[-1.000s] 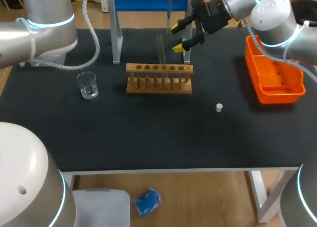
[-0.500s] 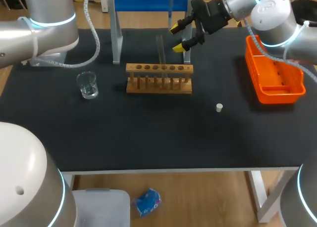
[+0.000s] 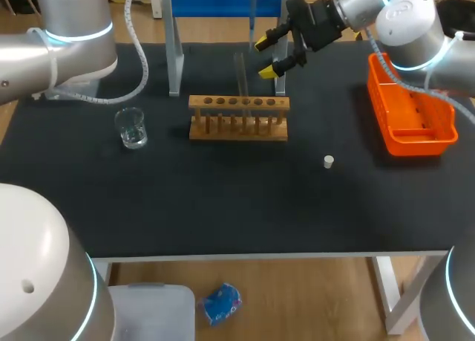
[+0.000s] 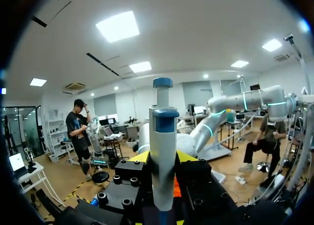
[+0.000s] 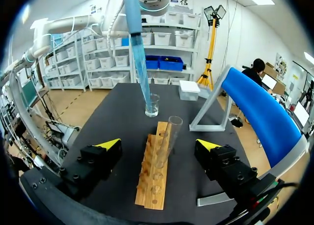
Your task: Invert the test tube, pick up the pipette, mount the tip to pipette, aspirate from beaker and dispense into the tube, eject the tip, return the pipette, and cap with the stopper.
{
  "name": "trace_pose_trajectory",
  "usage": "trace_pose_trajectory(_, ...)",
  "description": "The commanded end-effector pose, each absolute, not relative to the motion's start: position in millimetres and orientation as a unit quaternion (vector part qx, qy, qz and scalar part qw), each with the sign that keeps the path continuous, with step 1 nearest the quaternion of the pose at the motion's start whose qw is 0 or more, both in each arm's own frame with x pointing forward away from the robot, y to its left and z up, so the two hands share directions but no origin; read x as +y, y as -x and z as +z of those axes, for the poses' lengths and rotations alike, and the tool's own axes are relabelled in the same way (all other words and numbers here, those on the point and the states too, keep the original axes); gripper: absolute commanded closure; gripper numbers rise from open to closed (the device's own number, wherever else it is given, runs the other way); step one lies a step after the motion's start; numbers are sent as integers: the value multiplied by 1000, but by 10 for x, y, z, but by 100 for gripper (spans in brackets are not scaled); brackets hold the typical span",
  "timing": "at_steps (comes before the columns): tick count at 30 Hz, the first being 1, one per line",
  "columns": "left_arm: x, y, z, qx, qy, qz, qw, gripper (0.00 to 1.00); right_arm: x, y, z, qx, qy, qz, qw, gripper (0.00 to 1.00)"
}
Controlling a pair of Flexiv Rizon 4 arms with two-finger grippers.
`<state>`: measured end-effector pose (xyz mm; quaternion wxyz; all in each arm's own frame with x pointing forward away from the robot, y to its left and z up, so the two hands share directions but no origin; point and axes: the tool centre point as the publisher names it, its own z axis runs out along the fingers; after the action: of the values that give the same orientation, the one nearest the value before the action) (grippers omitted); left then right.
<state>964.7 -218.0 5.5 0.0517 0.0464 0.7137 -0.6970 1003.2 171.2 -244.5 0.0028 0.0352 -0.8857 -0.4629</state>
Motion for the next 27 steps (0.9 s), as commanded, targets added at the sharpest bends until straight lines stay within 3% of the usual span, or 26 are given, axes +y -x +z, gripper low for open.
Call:
trace_pose_trajectory(1,-2188,-9750,-5,716,-45,-695,48,100,1701,-10040,-2439,-886,-36,-462,5,0)
trace_pose_trajectory(27,-1987,-9889,-297,715,-4,-697,53,100,1701,-10040,-2439,-886,-36,-462,5,0)
